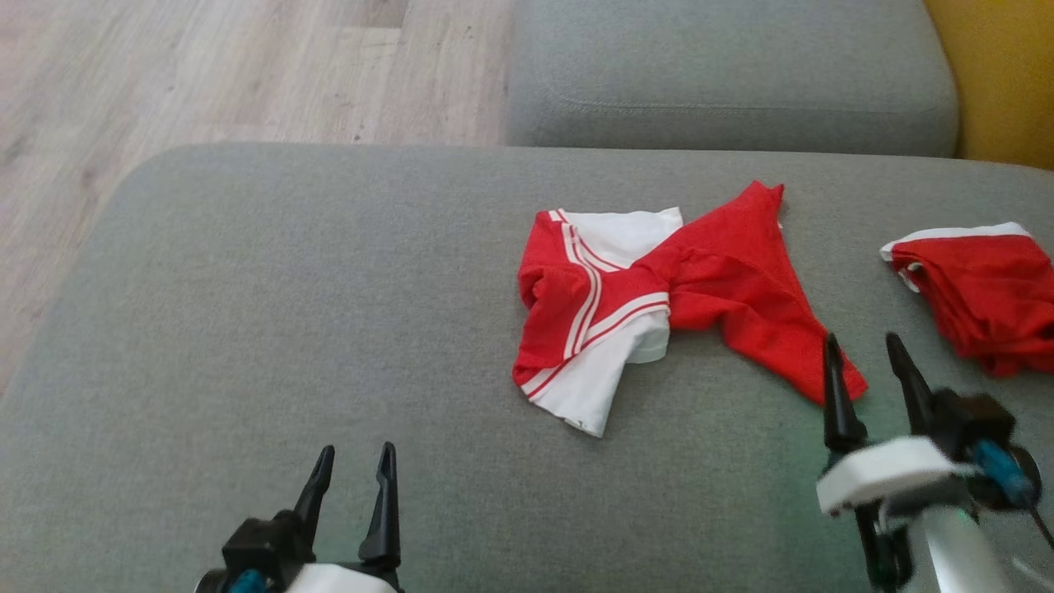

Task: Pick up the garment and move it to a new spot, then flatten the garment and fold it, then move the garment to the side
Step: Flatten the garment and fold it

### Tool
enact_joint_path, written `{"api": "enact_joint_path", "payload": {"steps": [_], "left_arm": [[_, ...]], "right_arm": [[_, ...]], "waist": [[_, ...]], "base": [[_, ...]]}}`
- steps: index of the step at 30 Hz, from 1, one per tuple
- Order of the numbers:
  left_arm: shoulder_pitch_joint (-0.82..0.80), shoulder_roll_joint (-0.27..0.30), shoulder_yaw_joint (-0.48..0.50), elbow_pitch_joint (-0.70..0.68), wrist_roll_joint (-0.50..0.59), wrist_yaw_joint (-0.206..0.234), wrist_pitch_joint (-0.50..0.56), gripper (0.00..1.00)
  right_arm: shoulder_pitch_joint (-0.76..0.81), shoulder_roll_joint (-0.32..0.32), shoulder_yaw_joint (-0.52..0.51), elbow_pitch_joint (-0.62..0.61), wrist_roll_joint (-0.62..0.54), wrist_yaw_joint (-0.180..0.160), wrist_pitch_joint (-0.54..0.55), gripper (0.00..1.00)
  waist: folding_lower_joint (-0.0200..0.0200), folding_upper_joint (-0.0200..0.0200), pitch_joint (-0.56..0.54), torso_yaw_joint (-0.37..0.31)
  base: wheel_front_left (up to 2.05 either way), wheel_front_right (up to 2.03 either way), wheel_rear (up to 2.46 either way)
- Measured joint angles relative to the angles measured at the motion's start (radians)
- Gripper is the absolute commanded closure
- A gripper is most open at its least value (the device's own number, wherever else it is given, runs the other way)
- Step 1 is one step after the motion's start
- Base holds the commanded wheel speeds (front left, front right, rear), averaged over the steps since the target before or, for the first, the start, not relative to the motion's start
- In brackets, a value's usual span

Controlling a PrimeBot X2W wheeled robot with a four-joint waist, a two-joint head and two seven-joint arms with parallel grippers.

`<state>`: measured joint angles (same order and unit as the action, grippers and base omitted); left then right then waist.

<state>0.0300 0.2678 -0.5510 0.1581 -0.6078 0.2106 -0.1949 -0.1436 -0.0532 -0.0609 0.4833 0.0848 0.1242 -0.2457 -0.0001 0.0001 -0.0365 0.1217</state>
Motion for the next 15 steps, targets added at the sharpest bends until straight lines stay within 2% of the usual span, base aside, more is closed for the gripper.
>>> {"api": "enact_joint_path", "payload": {"steps": [9,15], "left_arm": [[0.000,-0.002,-0.006,0.006,0.000,-0.005,0.000,0.00],[-0.001,-0.005,-0.007,0.031,-0.010,-0.010,-0.001,0.00]], "right_arm": [[0.166,0.008,0.012,-0.213,0.049,0.000,0.072,0.00],[0.199,0.008,0.038,-0.293,0.068,0.000,0.118,0.00]], "waist": [[0.0001,0.0000,-0.010,-0.027],[0.0001,0.0000,-0.010,-0.044]], "base": [[0.00,0.00,0.00],[0.00,0.00,0.00]]}}
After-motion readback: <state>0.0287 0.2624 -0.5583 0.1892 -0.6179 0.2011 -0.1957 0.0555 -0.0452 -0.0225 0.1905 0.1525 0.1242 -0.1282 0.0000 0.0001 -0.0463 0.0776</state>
